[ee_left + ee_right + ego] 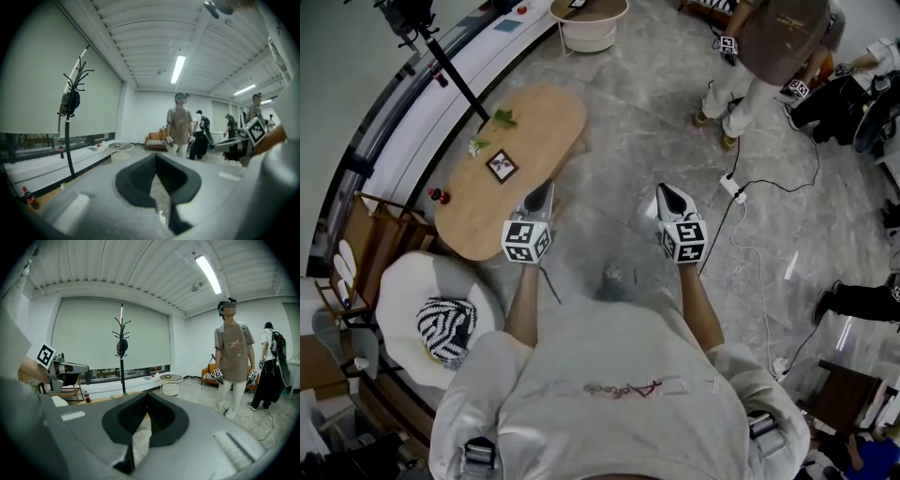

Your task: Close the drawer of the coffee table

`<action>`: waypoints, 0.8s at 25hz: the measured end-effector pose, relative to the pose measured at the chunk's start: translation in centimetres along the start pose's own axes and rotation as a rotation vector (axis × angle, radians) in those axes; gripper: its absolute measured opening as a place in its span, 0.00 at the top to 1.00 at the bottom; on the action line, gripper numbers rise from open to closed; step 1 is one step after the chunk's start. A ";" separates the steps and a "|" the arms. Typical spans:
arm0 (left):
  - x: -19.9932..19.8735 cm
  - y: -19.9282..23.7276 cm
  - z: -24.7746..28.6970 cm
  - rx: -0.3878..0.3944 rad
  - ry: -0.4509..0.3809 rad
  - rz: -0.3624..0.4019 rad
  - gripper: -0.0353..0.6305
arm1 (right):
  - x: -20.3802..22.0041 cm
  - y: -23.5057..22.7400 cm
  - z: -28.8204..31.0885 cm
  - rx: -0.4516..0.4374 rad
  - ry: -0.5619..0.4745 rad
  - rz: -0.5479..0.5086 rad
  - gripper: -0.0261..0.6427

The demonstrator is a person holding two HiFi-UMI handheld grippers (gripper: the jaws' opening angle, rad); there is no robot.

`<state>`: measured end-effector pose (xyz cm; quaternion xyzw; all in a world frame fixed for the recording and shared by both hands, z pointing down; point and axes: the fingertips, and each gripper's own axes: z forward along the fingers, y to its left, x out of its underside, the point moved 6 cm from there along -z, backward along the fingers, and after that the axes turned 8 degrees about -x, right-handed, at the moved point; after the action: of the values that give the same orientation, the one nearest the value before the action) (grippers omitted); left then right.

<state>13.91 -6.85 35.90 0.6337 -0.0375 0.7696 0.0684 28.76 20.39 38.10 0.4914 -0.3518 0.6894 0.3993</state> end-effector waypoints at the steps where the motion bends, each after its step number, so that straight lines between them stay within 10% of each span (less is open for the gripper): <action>1: -0.2 -0.1 0.9 0.002 0.001 0.002 0.95 | -0.1 -0.8 0.4 0.001 -0.001 0.002 0.95; 20: -1.1 -0.4 8.7 -0.011 0.032 0.020 0.95 | -0.7 -7.7 4.9 -0.021 0.003 0.027 0.95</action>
<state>22.57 -7.80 36.49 0.6205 -0.0472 0.7801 0.0648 37.79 19.26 39.43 0.4811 -0.3651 0.6917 0.3958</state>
